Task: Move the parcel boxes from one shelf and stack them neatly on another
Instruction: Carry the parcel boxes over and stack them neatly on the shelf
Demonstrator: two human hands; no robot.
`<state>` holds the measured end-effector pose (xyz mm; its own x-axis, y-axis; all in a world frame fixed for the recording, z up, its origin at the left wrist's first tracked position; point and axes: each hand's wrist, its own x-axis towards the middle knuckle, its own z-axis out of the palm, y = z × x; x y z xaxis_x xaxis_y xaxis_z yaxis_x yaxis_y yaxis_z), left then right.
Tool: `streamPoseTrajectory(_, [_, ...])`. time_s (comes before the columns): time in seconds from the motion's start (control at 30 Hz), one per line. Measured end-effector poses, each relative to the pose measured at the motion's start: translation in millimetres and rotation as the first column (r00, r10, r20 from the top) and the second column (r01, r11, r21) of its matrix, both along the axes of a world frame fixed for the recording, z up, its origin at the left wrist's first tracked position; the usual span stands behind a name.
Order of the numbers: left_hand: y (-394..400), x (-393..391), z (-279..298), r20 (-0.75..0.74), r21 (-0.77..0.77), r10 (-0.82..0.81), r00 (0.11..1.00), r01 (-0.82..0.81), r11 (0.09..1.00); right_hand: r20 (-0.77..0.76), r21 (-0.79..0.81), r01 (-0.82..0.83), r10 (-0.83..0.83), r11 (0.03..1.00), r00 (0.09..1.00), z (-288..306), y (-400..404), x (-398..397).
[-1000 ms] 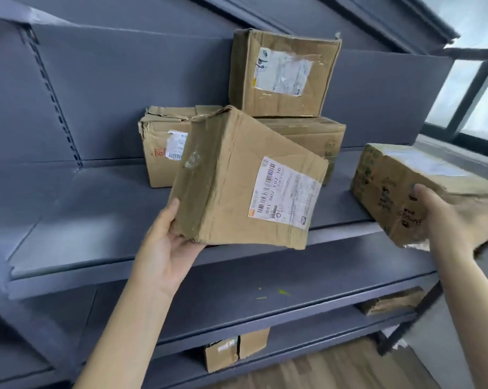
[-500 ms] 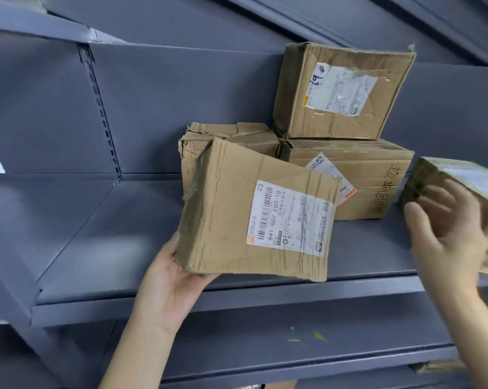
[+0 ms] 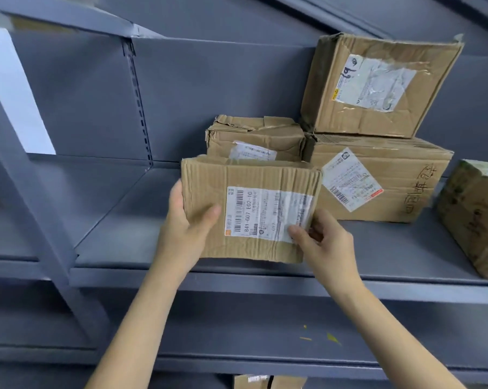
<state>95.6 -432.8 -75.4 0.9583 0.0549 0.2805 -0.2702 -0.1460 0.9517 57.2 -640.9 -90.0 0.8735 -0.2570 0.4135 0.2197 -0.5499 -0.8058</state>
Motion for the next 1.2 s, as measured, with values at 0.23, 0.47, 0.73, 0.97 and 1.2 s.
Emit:
streamPoseTrajectory(0.23, [18, 9, -47, -0.035, 0.105, 0.146, 0.989, -0.142, 0.984, -0.034, 0.006, -0.052, 0.052, 0.999, 0.998, -27, 6, 7])
streamPoseTrajectory(0.47, [16, -3, -27, 0.050, 0.144, 0.246, 0.968, -0.251, 0.957, -0.057, 0.044, -0.099, 0.101, 0.994, 0.993, -35, -2, 5])
streamPoseTrajectory(0.73, [17, 2, 43, 0.477, 0.664, -0.040, 0.878, -0.330, 0.671, 0.465, -0.457, 0.080, 0.161, 0.886, 0.871, 20, -11, 14])
streamPoseTrajectory(0.97, [12, 29, 34, 0.444, 0.746, -0.094, 0.891, -0.310, 0.589, 0.399, -0.672, 0.158, 0.174, 0.723, 0.901, 26, -5, 47])
streamPoseTrajectory(1.2, [13, 28, 34, 0.465, 0.686, -0.053, 0.884, -0.321, 0.653, 0.430, -0.628, 0.094, 0.244, 0.772, 0.869, 26, -10, 51])
